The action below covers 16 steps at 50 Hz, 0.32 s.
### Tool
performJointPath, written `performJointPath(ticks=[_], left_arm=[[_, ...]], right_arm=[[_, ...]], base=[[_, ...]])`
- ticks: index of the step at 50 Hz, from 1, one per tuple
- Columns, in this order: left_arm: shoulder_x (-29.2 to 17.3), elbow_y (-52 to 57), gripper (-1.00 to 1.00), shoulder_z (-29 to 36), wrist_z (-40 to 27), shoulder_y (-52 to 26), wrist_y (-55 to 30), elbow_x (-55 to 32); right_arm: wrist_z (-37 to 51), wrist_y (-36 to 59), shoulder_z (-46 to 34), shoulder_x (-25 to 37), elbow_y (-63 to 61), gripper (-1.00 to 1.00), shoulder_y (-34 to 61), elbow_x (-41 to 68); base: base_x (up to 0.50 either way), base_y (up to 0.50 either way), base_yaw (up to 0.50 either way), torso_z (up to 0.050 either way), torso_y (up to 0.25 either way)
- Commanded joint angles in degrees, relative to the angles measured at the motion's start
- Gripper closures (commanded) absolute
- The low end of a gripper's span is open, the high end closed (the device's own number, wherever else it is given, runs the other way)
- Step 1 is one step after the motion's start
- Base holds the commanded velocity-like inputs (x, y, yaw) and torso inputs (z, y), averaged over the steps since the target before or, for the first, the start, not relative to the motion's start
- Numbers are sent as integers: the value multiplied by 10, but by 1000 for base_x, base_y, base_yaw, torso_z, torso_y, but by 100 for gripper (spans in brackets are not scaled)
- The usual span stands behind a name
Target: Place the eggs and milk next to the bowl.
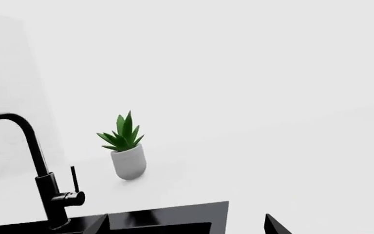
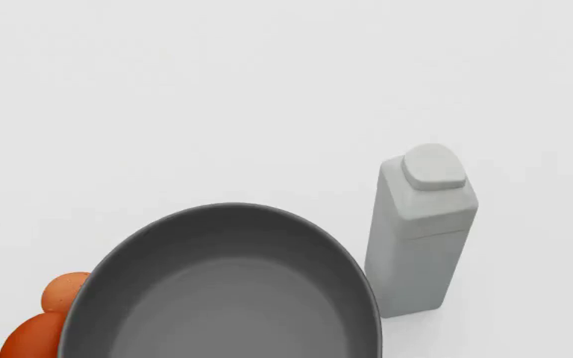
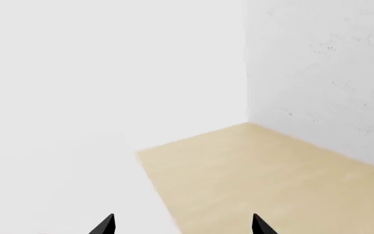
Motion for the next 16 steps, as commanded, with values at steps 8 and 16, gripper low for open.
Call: performJointPath(ticks=[8, 16], left_arm=[[45, -33, -100, -31, 27, 29, 15, 32], [65, -80, -100, -12, 41, 30, 35, 56]], right_arm=[[-288, 53, 393, -119, -10, -100, -353, -223], [-434, 49, 433, -175, -36, -100, -401, -359]], base=[[0, 0, 0, 0, 0], [0, 0, 0, 0, 0]])
